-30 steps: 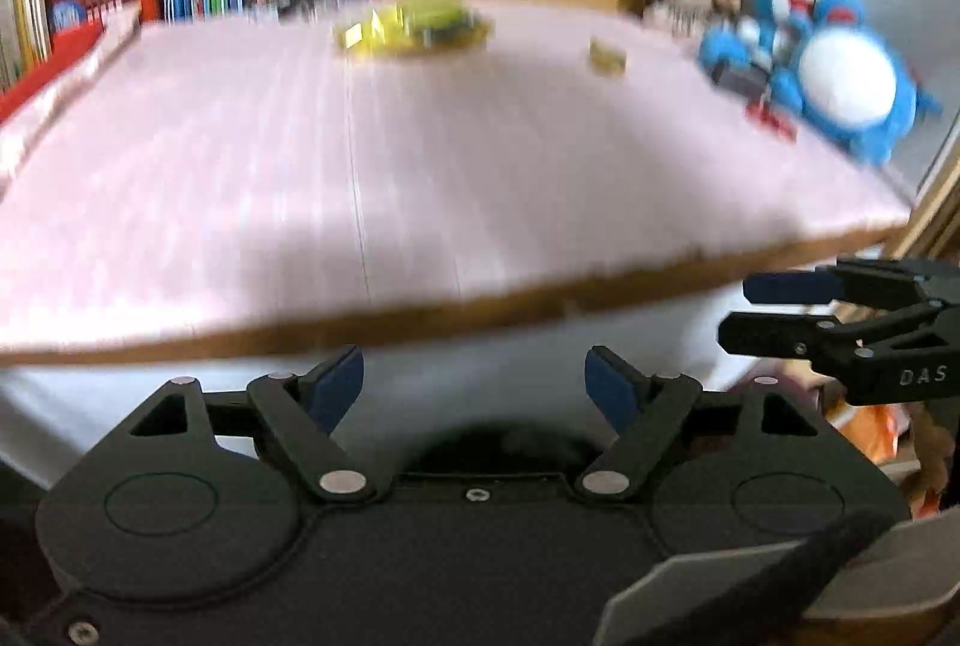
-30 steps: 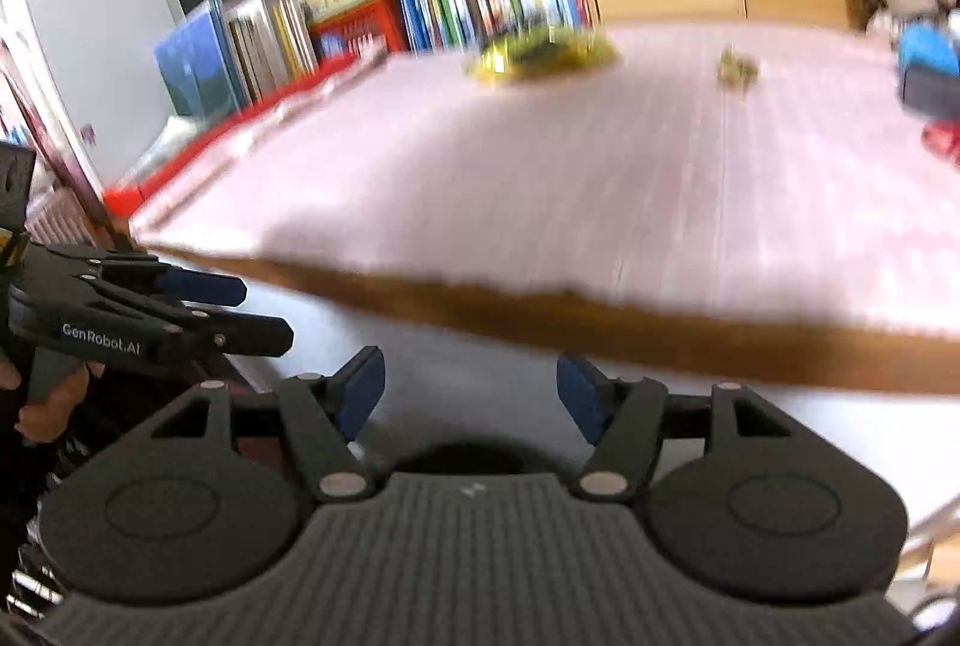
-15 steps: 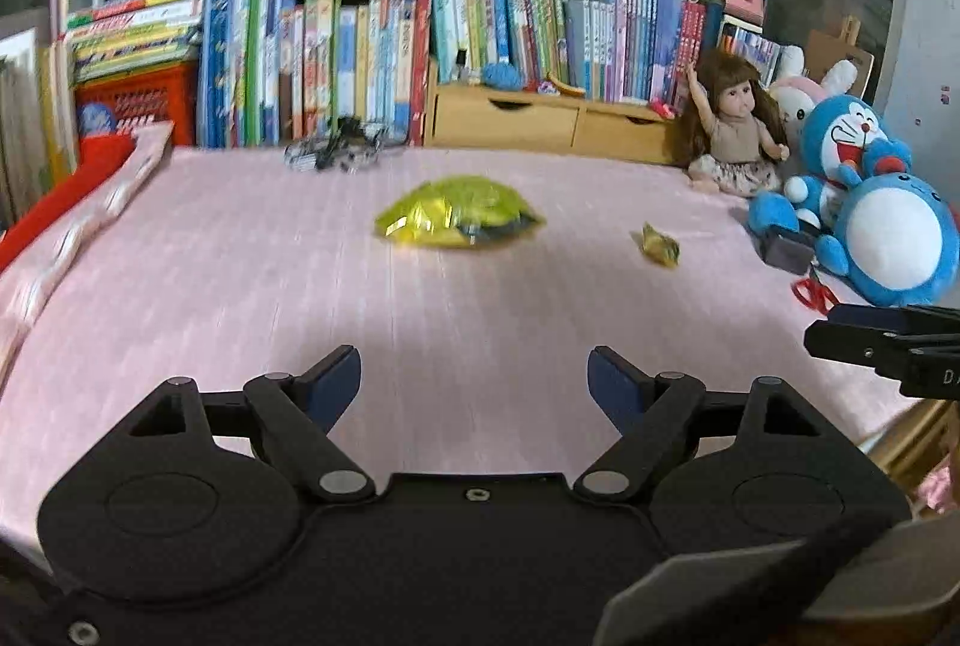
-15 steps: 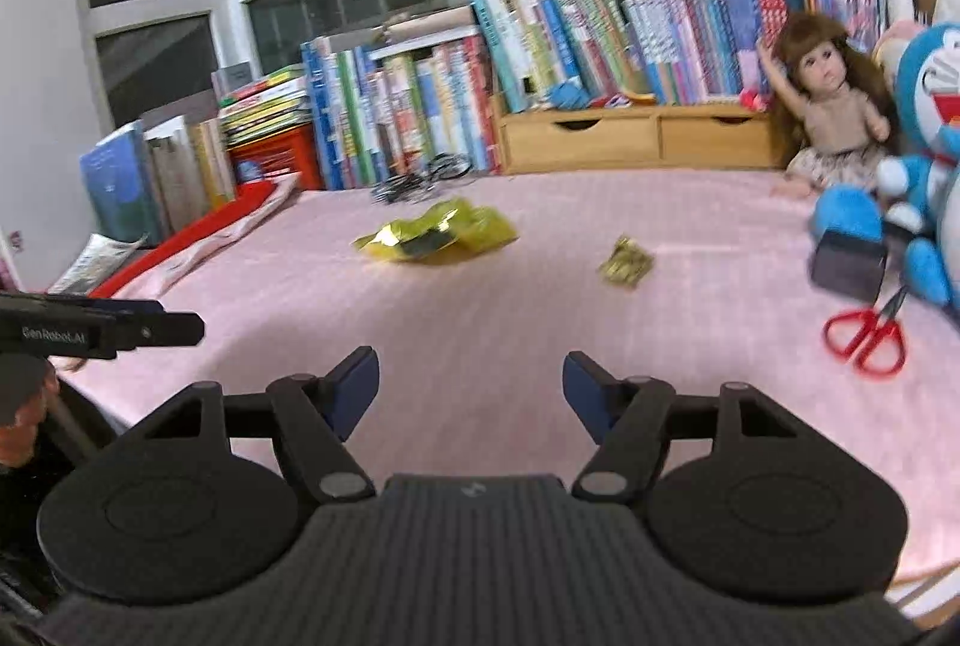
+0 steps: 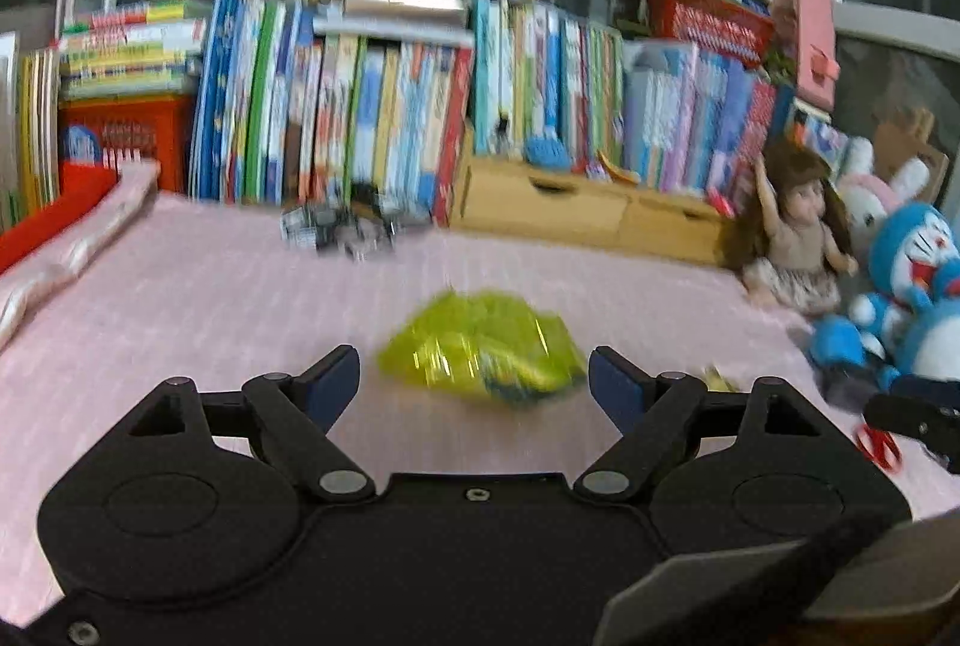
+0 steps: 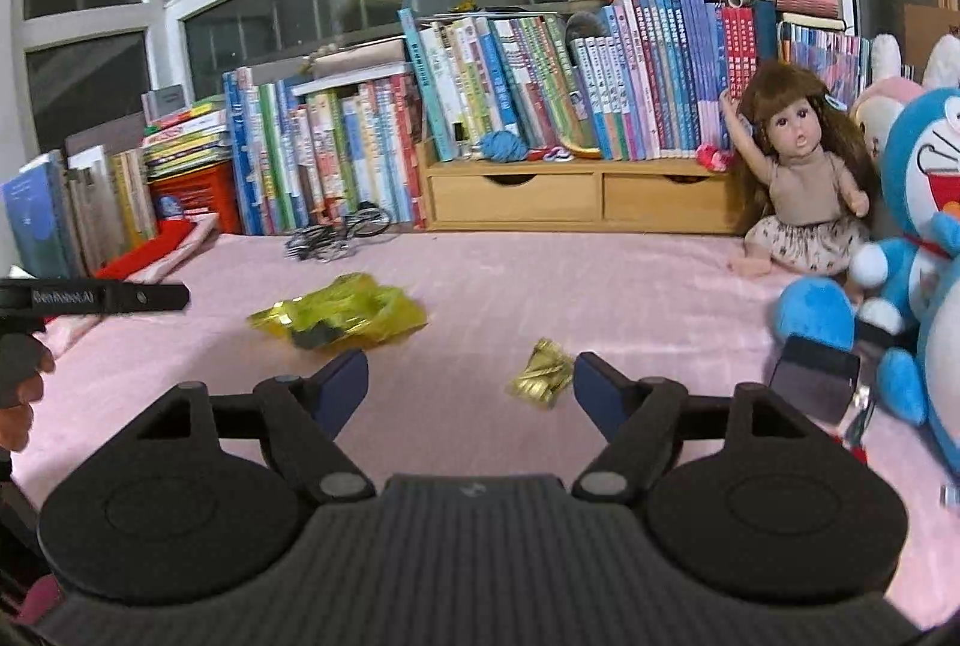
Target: Collect trash
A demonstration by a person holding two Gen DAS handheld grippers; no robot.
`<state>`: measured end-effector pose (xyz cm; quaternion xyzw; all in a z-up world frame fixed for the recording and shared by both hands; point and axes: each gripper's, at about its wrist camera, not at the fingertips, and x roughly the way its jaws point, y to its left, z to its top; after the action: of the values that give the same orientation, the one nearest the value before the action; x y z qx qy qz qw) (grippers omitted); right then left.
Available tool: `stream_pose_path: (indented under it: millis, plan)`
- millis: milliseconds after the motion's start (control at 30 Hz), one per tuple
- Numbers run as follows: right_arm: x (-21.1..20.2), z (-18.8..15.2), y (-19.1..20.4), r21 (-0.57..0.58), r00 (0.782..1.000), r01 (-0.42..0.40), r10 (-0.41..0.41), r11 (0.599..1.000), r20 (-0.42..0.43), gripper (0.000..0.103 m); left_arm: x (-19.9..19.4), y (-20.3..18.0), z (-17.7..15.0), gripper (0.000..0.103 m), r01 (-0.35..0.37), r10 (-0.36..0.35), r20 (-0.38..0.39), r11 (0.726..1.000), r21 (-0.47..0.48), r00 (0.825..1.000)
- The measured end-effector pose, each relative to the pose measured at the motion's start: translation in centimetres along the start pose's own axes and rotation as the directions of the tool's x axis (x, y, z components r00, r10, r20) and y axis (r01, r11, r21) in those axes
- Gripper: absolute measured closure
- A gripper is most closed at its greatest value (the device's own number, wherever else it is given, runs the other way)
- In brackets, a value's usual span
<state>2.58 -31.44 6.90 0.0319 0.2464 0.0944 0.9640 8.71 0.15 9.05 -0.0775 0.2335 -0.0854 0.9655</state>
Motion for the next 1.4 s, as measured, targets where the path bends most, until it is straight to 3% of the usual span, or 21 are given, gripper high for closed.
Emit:
stream_pose_path:
  millis: [133, 333, 433, 533, 700, 867, 967, 1100, 1267, 1367, 1400]
  plan:
    - [3.1, -0.2, -1.4, 0.037, 0.999, 0.012, -0.011, 0.999, -0.031, 0.018, 3.3, 0.3, 0.5, 0.018, 0.075, -0.076, 0.063, 0.997, 0.018, 0.995]
    - [7.3, -1.2, -1.7, 0.026, 0.995, 0.044, -0.042, 0.999, -0.091, 0.017, 8.3, -0.6, 0.1, 0.018, 0.015, -0.015, -0.017, 1.000, 0.012, 1.000]
    - [9.2, -1.6, -1.6, 0.015, 0.992, 0.053, -0.051, 0.998, -0.113, 0.017, 9.5, -1.4, -0.9, 0.017, 0.019, -0.019, 0.006, 0.998, 0.057, 1.000]
    - [11.1, -1.6, -1.6, 0.018, 0.989, 0.077, -0.074, 0.997, -0.126, 0.017, 10.3, -2.4, -1.7, 0.016, -0.027, 0.023, 0.038, 0.995, 0.100, 0.999]
    - [13.6, -1.6, -1.9, 0.019, 0.983, 0.114, -0.110, 0.993, -0.144, 0.017, 12.2, -3.4, -2.5, 0.016, -0.073, 0.070, 0.027, 0.992, 0.102, 0.997]
    - [15.0, -1.9, -2.0, 0.019, 0.979, 0.118, -0.113, 0.993, -0.171, 0.017, 14.1, -3.7, -3.1, 0.016, -0.062, 0.066, -0.027, 0.991, 0.114, 0.997]
    - [15.5, -2.1, -2.0, 0.030, 0.977, 0.106, -0.098, 0.994, -0.191, 0.018, 15.0, -3.4, -3.3, 0.016, -0.062, 0.066, -0.059, 0.996, 0.066, 0.996]
    - [15.8, -2.5, -1.7, 0.012, 0.974, 0.096, -0.091, 0.995, -0.207, 0.031, 15.6, -3.2, -3.5, 0.019, -0.051, 0.055, -0.075, 0.998, 0.048, 0.996]
    - [15.7, -2.6, -1.2, -0.001, 0.975, 0.096, -0.094, 0.995, -0.199, 0.053, 15.7, -4.1, -3.8, 0.039, -0.074, 0.084, -0.080, 0.990, 0.121, 0.993]
    - [15.5, -2.6, -1.3, 0.014, 0.977, 0.097, -0.093, 0.995, -0.191, 0.068, 15.4, -4.5, -3.9, 0.045, -0.088, 0.098, -0.071, 0.987, 0.134, 0.993]
    - [15.4, -2.6, -1.4, 0.022, 0.979, 0.093, -0.087, 0.995, -0.185, 0.068, 15.3, -4.5, -3.9, 0.047, -0.088, 0.098, -0.070, 0.987, 0.132, 0.993]
